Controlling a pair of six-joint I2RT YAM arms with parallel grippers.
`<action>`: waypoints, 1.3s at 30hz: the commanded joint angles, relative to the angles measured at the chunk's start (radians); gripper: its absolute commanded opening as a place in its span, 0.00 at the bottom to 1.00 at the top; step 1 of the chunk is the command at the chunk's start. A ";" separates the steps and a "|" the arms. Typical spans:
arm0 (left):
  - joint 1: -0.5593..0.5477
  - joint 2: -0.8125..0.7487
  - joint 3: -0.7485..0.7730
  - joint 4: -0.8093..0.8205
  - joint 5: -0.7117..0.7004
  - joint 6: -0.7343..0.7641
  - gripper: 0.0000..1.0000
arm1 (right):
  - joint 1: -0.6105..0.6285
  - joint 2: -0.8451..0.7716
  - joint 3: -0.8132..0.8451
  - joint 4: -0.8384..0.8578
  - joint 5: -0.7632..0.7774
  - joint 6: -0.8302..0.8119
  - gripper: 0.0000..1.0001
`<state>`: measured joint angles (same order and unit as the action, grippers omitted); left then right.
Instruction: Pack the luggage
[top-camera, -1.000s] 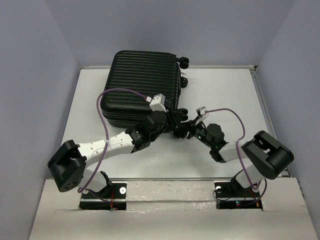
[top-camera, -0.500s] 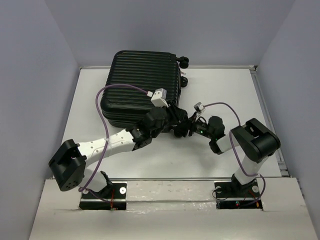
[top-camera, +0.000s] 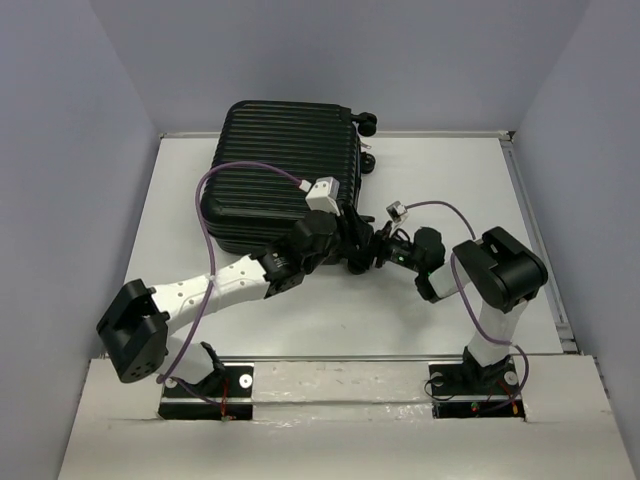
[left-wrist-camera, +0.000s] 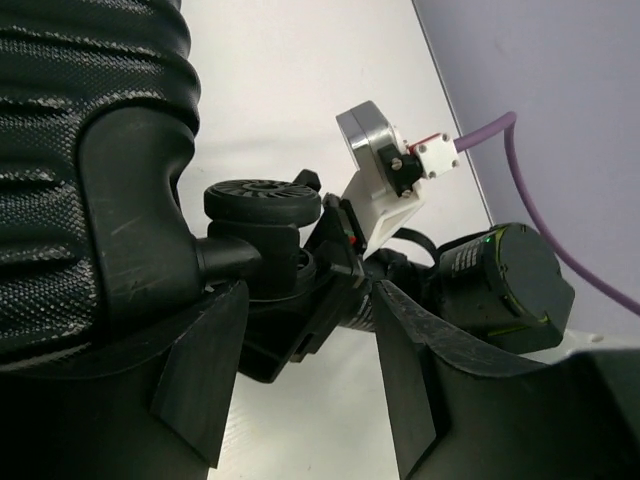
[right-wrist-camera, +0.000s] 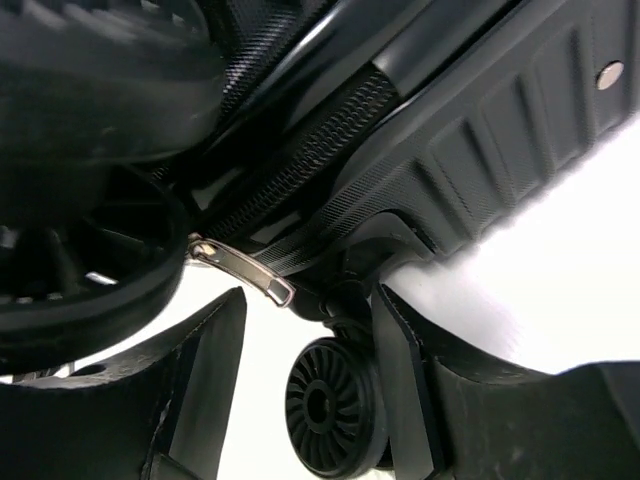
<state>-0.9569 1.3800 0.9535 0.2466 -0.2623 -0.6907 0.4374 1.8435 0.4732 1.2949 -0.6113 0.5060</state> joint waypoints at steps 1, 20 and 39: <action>0.004 -0.061 0.021 -0.072 -0.046 0.062 0.66 | -0.025 -0.010 -0.010 0.323 0.004 -0.001 0.60; 0.040 0.027 0.073 -0.043 0.029 0.080 0.71 | -0.048 -0.027 0.030 0.422 -0.180 0.147 0.59; 0.040 0.051 0.087 -0.023 0.026 0.080 0.70 | -0.048 -0.003 0.136 0.423 -0.197 0.187 0.53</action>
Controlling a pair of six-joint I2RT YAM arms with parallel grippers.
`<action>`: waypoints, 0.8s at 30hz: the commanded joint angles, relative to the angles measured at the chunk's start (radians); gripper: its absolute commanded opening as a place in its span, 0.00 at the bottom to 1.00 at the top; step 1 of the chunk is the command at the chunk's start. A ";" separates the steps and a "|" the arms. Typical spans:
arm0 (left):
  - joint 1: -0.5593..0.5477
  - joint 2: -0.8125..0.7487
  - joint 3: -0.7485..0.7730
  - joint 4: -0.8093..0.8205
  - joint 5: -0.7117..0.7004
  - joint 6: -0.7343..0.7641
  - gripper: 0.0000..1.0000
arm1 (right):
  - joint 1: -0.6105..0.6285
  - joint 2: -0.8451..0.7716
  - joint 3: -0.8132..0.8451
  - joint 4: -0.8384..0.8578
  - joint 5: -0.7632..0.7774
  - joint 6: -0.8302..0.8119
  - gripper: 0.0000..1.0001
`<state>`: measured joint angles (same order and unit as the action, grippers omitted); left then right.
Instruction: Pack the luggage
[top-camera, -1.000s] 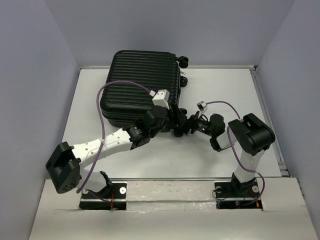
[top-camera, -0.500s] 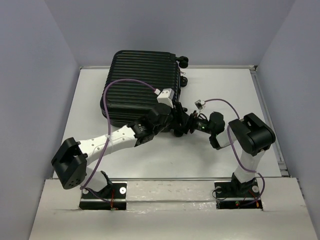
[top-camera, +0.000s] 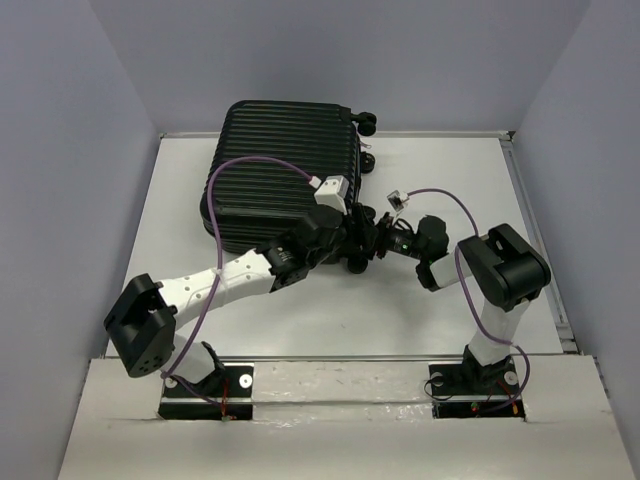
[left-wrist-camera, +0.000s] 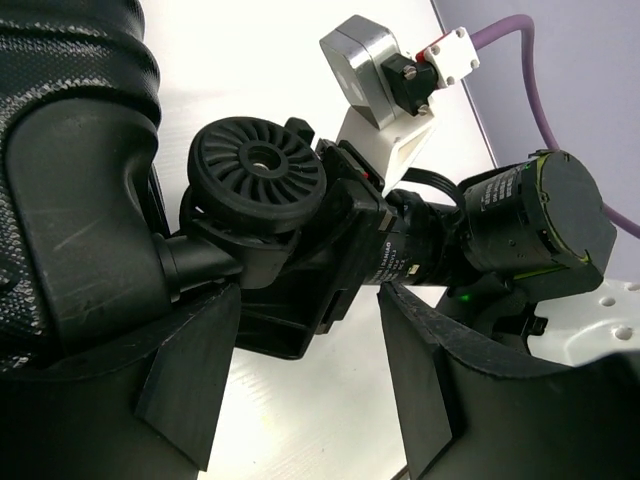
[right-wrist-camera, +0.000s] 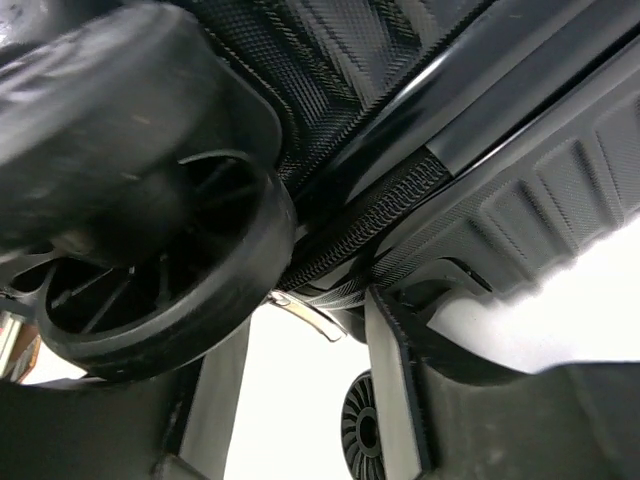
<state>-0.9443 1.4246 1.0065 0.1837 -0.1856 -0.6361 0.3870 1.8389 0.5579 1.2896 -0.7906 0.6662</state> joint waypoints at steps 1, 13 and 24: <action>0.027 0.008 0.035 0.040 -0.051 0.027 0.70 | 0.003 0.005 0.053 0.428 -0.019 0.030 0.51; 0.038 0.046 0.052 0.060 -0.046 0.024 0.69 | 0.021 0.017 0.001 0.428 0.028 0.030 0.07; 0.058 0.134 0.138 0.079 -0.049 0.026 0.65 | 0.140 -0.095 -0.197 0.425 0.289 -0.072 0.07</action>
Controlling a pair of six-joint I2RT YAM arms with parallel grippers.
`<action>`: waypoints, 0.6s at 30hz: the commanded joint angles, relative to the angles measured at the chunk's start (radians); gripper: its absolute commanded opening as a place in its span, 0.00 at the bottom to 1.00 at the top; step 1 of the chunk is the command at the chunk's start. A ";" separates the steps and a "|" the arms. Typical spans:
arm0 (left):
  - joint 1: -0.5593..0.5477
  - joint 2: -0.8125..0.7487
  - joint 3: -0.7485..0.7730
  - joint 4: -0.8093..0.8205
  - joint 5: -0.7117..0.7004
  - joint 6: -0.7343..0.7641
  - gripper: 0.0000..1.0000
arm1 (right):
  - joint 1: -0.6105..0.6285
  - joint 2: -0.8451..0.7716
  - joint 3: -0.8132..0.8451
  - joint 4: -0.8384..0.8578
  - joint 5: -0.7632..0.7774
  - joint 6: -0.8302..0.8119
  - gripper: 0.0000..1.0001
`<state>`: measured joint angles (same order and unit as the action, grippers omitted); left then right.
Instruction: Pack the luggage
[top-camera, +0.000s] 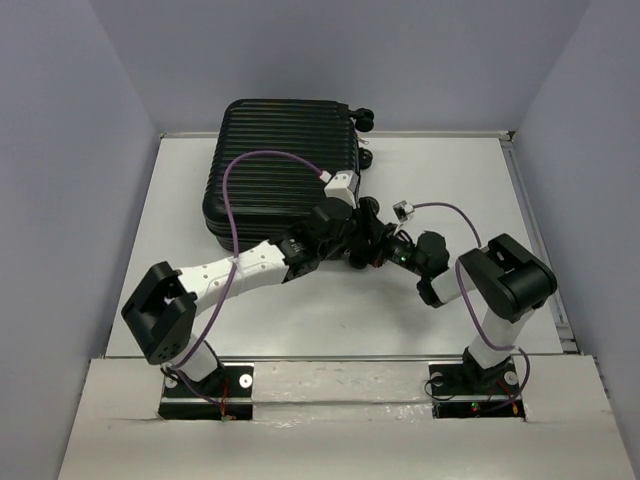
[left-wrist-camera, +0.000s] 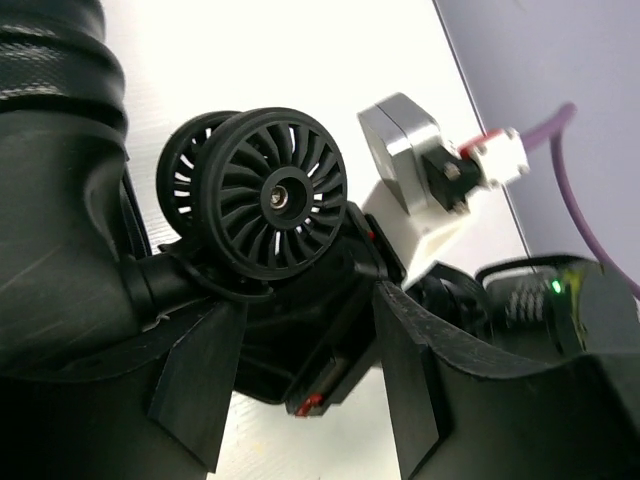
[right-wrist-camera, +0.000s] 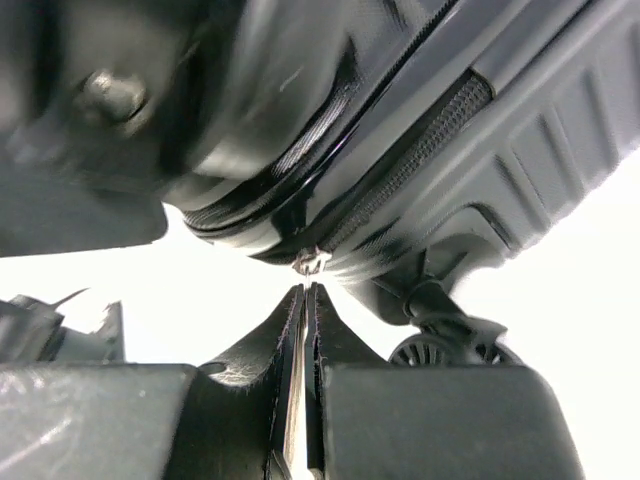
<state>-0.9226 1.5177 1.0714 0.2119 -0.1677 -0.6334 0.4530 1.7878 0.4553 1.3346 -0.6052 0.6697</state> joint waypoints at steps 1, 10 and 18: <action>0.036 0.047 0.082 0.050 -0.067 0.024 0.65 | 0.087 -0.044 -0.105 0.380 0.119 -0.082 0.07; 0.048 0.099 0.205 -0.006 -0.027 0.057 0.65 | 0.214 -0.080 -0.144 0.377 0.292 -0.122 0.07; 0.071 0.081 0.347 -0.166 0.048 0.145 0.82 | 0.260 -0.079 -0.132 0.313 0.386 -0.130 0.07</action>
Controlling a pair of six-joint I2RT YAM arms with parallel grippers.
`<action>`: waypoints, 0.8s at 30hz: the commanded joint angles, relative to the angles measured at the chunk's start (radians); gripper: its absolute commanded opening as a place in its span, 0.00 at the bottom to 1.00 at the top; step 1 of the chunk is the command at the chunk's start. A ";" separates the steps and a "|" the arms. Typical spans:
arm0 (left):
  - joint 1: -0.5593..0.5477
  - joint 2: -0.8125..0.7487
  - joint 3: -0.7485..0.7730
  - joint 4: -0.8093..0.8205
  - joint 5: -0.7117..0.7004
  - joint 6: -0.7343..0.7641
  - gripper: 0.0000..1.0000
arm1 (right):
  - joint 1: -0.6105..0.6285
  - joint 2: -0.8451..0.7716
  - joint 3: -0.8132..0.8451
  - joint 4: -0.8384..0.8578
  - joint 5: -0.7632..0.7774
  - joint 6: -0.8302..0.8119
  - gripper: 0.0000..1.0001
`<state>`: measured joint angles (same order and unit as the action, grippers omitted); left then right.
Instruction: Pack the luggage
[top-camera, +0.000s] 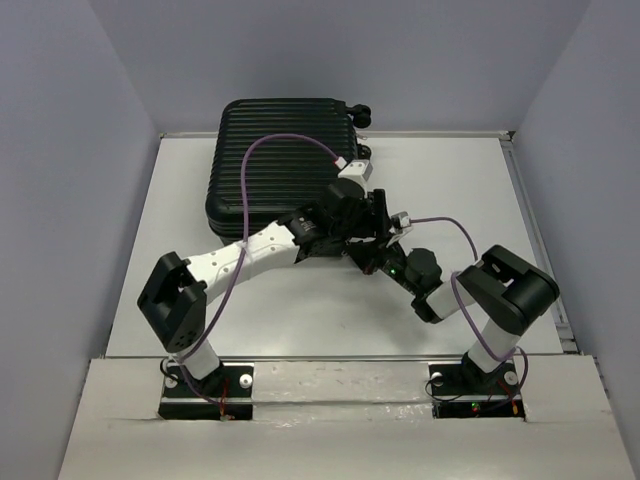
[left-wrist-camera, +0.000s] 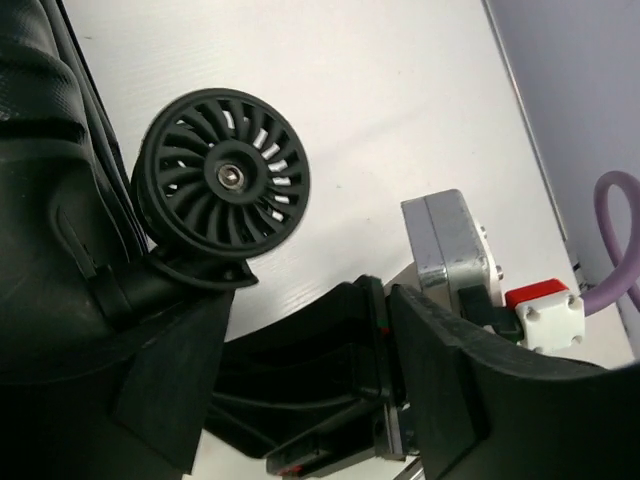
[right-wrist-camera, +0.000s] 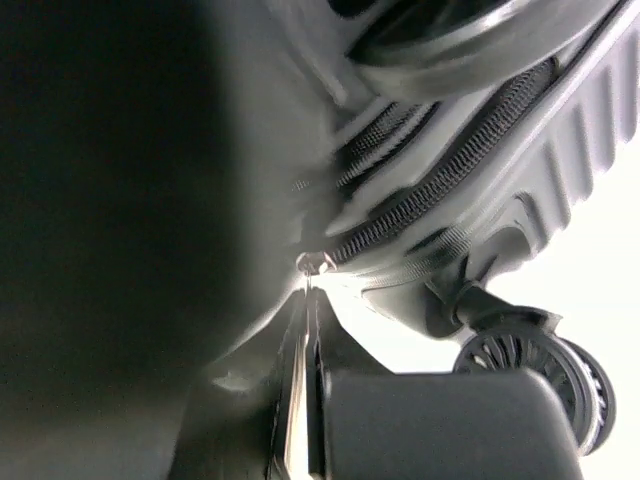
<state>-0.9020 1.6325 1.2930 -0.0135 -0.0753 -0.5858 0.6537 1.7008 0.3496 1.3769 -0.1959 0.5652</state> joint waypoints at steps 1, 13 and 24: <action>0.052 -0.063 0.130 0.029 -0.058 0.131 0.89 | 0.060 0.007 -0.026 0.257 -0.027 -0.012 0.07; 0.702 -0.658 -0.222 -0.260 -0.085 0.104 0.99 | 0.060 -0.116 0.015 -0.048 0.009 -0.066 0.07; 1.197 -0.522 -0.431 -0.026 0.267 -0.058 0.99 | 0.060 -0.274 0.064 -0.370 0.052 -0.143 0.07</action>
<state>0.2642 1.0267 0.8520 -0.1604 0.0311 -0.5644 0.6899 1.4921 0.3672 1.0851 -0.1318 0.4709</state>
